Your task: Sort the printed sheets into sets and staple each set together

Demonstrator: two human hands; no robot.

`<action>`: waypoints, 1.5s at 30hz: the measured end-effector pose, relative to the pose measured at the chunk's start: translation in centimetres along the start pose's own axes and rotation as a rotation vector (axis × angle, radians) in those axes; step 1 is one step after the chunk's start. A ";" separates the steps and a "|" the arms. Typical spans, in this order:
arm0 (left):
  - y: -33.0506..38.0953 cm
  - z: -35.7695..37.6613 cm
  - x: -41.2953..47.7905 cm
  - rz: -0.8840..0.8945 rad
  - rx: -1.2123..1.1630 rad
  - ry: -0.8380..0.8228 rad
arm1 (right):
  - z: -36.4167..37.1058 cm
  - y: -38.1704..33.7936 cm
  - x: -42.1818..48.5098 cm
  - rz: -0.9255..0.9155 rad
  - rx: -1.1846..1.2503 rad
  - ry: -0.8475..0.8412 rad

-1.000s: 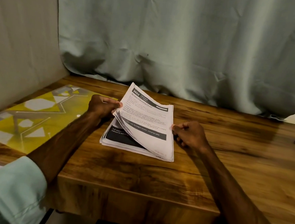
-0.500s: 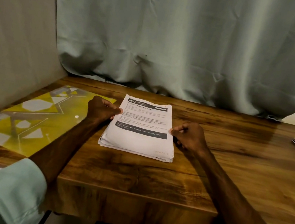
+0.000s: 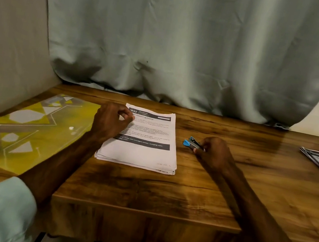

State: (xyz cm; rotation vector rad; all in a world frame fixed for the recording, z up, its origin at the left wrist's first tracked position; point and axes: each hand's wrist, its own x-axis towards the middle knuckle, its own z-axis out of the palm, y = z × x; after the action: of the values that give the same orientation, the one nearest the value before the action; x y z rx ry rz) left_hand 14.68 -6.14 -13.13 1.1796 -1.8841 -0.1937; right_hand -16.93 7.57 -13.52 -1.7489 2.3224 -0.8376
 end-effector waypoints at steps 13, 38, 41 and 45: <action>11.9 5.1 -0.6 0.297 -0.027 -0.245 | -1.1 0.8 -1.6 0.053 0.215 0.171; 35.5 25.1 -4.3 0.682 0.243 -0.786 | -19.3 28.7 -7.1 0.559 -0.655 0.234; 35.3 25.4 -4.1 0.716 0.232 -0.742 | -20.3 29.4 -6.9 0.569 -0.647 0.113; 35.4 25.8 -3.8 0.714 0.225 -0.721 | -20.1 28.8 -5.7 0.548 -0.759 0.055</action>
State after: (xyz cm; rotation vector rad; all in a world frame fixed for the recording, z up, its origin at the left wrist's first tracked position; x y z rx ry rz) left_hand -26.89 8.17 -11.92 0.5146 -2.9047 0.0002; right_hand -47.82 25.18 -12.01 -1.1013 3.1676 0.1142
